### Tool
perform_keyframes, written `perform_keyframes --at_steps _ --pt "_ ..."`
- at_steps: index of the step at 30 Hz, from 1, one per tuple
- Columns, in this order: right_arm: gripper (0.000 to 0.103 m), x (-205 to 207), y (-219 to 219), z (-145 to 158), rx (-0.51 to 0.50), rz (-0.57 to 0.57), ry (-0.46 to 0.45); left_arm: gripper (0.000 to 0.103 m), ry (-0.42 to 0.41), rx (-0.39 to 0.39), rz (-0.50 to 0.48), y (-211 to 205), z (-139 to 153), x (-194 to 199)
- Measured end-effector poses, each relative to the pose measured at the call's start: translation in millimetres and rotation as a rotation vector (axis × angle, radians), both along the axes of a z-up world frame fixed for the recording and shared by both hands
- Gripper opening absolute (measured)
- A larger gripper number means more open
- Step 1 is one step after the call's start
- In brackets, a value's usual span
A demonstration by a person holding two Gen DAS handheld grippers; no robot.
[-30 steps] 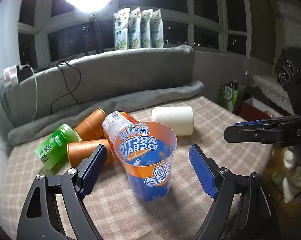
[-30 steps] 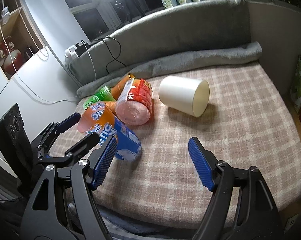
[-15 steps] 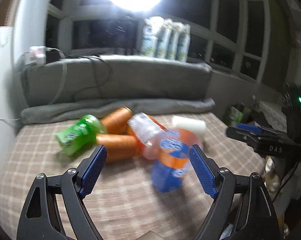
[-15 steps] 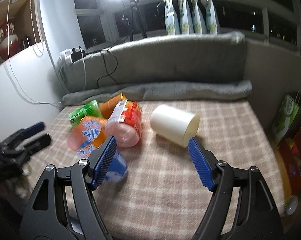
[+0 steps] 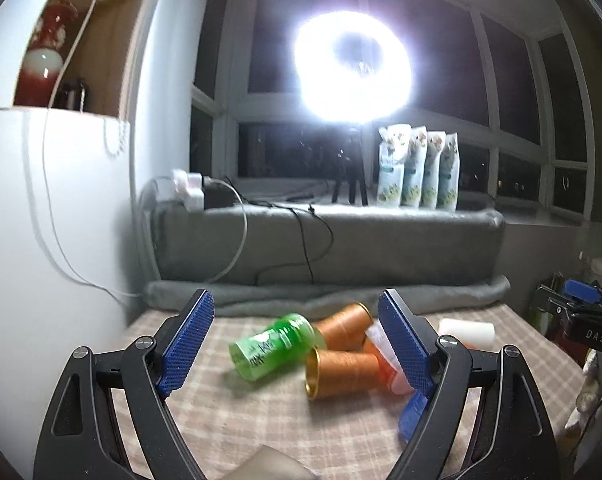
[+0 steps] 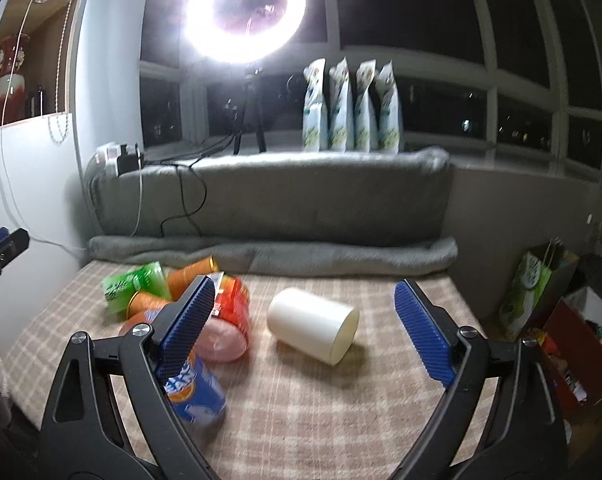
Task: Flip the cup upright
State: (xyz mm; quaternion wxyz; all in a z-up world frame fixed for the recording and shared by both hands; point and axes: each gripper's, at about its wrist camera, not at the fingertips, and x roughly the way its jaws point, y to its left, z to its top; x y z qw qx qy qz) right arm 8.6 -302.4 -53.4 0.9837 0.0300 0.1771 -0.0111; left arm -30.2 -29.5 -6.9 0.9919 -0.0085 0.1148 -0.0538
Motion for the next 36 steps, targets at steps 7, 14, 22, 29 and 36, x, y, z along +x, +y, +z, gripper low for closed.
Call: perform_keyframes --at_steps 7,14,22,29,36 --pt "0.103 -1.3 -2.2 3.7 0.016 -0.022 -0.031 0.092 0.017 -0.020 -0.021 1.9 1.2 1.4" --pt "0.103 -0.3 -2.4 3.6 0.016 -0.021 -0.030 0.102 0.009 -0.040 -0.019 0.4 4.8 -3.6" --pt "0.103 1.2 -2.2 1.6 0.015 -0.022 -0.025 0.102 0.024 -0.041 -0.025 -1.1 2.9 -2.4" --pt "0.103 1.1 -2.6 1.0 0.019 -0.020 -0.024 0.102 0.028 -0.036 -0.024 -2.1 1.6 -2.1" --pt "0.103 4.7 -2.9 -4.8 0.022 -0.021 -0.010 0.102 0.032 -0.034 -0.028 -2.6 0.6 -1.2"
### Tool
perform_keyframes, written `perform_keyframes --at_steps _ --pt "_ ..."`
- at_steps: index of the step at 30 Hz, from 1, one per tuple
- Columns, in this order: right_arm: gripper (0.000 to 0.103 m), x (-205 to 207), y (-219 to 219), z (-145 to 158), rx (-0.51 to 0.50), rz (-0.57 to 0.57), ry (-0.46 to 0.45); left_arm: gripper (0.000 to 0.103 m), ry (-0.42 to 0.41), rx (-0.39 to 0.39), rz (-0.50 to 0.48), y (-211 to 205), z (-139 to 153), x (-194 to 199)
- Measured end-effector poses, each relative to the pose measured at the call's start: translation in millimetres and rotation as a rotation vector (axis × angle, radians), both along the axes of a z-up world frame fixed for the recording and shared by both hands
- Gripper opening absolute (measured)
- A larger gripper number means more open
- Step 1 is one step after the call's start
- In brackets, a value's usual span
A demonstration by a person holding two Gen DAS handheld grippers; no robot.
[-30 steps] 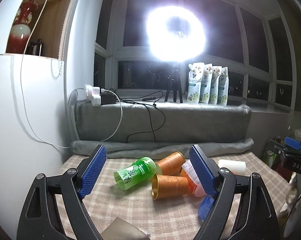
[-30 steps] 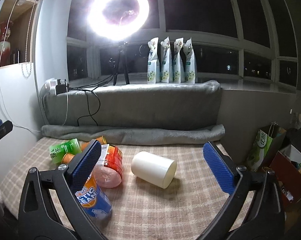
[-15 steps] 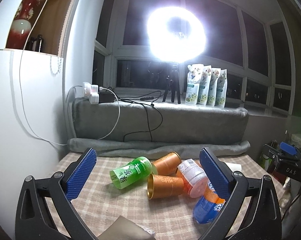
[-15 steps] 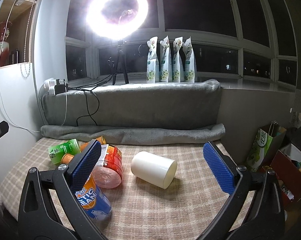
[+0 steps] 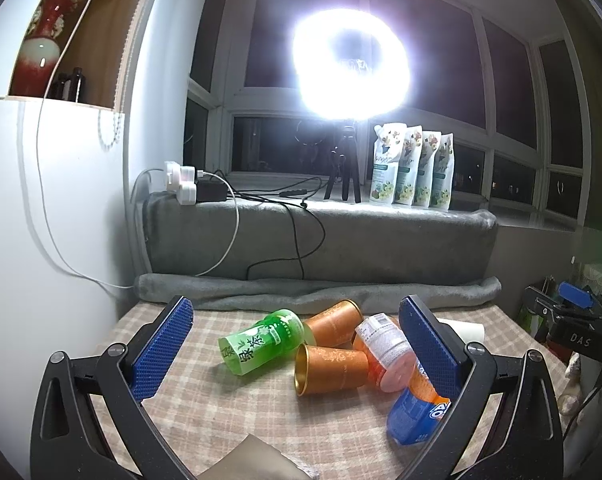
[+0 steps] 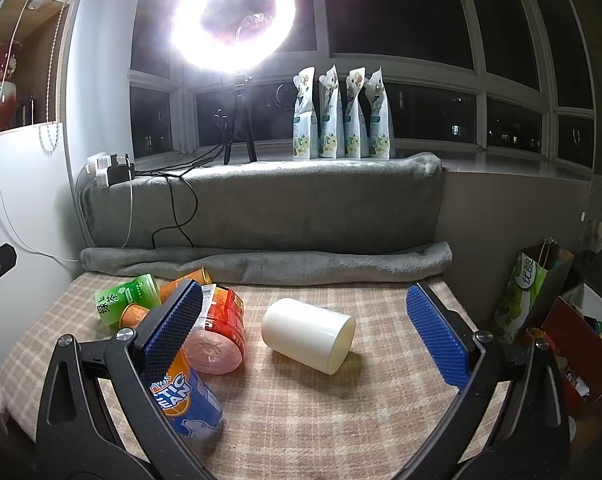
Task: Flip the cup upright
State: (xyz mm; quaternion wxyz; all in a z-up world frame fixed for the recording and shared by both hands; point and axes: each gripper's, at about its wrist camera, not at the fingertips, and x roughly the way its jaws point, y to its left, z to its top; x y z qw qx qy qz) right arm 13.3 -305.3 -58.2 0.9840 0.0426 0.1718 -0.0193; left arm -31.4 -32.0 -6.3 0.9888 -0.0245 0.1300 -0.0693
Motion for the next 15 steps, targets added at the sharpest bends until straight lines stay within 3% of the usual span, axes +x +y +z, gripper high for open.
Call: perform_keyframes --at_steps 15 --pt "0.103 1.3 1.0 -1.0 0.002 0.002 0.005 0.102 -0.002 0.002 0.002 0.0 -0.7 0.1"
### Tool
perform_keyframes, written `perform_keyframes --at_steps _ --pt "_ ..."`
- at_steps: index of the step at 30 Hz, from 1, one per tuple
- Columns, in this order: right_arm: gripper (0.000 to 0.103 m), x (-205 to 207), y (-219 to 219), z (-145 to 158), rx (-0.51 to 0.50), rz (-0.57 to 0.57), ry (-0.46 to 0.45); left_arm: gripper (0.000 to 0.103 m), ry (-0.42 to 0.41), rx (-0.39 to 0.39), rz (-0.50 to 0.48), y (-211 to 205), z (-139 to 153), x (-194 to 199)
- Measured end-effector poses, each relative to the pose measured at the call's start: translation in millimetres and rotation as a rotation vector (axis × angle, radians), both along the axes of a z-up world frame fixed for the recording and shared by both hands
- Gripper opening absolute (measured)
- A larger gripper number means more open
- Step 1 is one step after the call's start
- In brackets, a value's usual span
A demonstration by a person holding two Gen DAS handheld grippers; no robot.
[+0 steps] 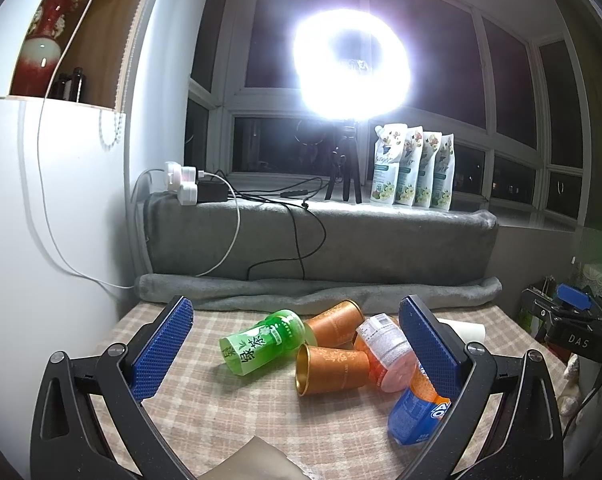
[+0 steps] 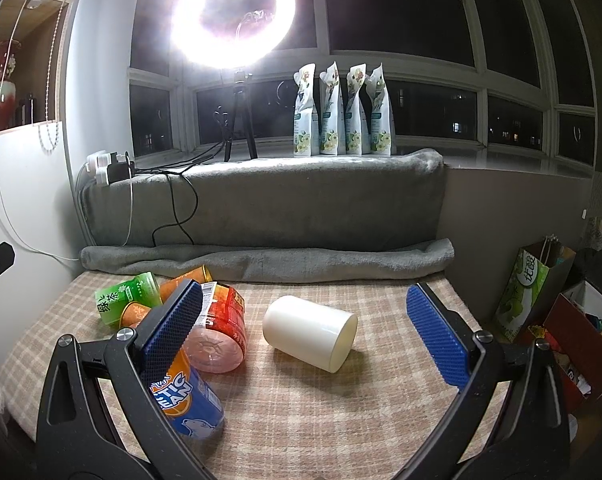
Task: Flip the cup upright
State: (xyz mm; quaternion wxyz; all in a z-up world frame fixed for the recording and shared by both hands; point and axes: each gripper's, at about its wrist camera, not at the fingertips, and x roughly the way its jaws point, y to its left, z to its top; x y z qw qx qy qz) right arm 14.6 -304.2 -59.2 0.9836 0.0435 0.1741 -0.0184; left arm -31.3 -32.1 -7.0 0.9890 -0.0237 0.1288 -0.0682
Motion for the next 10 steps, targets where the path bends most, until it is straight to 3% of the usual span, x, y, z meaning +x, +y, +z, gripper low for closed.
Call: perform_keyframes --at_steps 10 --pt "0.103 0.9 0.4 -1.2 -0.001 0.002 0.005 0.102 -0.010 0.009 0.008 -0.1 0.3 -1.4"
